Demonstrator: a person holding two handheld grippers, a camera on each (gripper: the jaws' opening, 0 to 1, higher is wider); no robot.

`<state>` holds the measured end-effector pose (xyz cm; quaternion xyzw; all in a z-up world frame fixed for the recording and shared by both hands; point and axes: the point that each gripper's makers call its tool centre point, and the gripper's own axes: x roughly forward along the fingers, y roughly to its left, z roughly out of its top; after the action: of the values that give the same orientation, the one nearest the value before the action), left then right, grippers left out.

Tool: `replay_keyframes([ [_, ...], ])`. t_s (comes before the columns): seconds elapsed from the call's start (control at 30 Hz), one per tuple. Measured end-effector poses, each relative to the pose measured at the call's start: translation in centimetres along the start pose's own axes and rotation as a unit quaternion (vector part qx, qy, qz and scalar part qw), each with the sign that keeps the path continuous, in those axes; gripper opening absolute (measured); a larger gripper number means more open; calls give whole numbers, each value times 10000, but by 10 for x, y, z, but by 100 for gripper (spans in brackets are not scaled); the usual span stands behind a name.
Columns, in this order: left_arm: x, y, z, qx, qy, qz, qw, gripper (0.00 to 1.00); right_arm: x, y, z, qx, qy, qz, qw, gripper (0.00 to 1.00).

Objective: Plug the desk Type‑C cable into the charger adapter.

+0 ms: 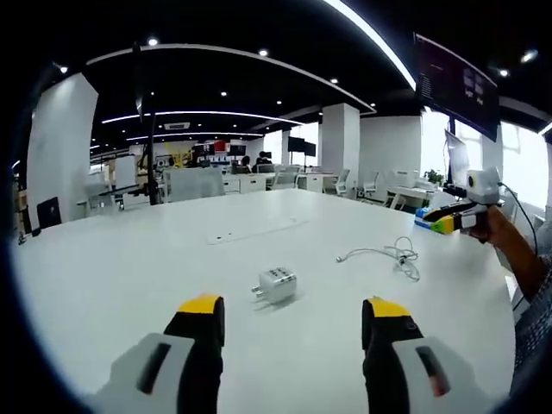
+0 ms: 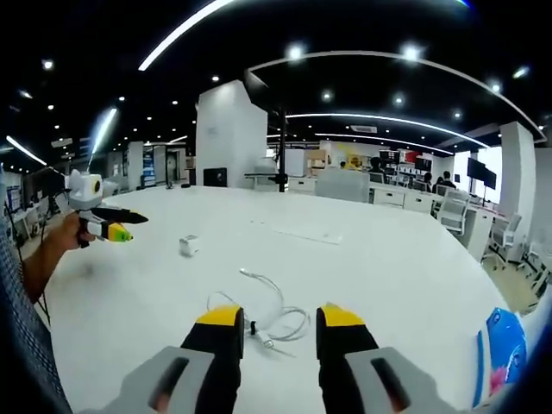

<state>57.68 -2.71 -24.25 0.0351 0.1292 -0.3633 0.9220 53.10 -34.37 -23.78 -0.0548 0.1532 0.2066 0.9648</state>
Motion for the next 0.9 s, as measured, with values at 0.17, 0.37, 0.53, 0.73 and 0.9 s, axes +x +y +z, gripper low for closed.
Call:
replay_keyframes([
  [0.17, 4, -1, -1, -79, 18, -165, 9998, 66, 2, 0, 0, -23, 14, 34, 10000, 38],
  [0.37, 11, 6, 3, 118, 43, -430, 9990, 66, 13, -4, -1, -101, 102, 143, 9998, 38],
  [0.53, 22, 11, -1, 185, 26, -624, 9979, 69, 22, -4, 1, -104, 105, 248, 9996, 37],
  [0.73, 33, 16, -6, 73, -58, -1074, 9942, 70, 33, -1, 3, -171, 90, 412, 9990, 36],
  [0.9, 42, 20, -7, 196, 18, -1335, 9909, 70, 38, -1, 1, -226, 160, 477, 9985, 36],
])
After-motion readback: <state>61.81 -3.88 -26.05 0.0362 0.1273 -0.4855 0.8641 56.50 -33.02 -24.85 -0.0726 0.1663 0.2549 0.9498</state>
